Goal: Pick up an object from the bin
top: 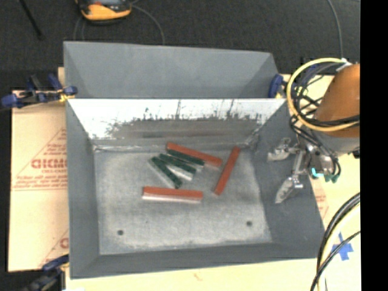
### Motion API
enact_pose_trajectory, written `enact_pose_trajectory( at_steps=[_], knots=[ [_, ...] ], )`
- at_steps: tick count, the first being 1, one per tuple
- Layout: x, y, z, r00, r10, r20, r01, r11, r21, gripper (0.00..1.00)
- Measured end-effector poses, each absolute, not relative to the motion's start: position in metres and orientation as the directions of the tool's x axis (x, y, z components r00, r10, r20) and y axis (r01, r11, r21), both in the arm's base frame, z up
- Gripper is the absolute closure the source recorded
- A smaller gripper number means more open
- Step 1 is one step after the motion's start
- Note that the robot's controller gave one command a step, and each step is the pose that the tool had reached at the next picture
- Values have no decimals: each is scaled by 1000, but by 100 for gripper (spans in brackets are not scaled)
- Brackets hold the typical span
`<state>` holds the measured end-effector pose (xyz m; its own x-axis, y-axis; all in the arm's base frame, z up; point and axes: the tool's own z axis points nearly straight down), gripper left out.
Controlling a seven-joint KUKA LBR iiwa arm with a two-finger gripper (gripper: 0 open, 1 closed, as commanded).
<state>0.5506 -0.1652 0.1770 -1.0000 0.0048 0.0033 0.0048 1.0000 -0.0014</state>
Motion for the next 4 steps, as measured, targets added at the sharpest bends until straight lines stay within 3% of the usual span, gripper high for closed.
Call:
enact_pose_trajectory(
  at_steps=[1,2,3,4],
  knots=[
    [553,-165,181,-1000,1,-4,1,1000,-3,0],
    [577,-146,133,-999,-51,-12,-51,999,-6,0],
    [595,-133,75,-996,-84,-6,-84,996,-3,0],
    [592,-134,81,-996,-86,-3,-86,996,-3,100]
  ],
)
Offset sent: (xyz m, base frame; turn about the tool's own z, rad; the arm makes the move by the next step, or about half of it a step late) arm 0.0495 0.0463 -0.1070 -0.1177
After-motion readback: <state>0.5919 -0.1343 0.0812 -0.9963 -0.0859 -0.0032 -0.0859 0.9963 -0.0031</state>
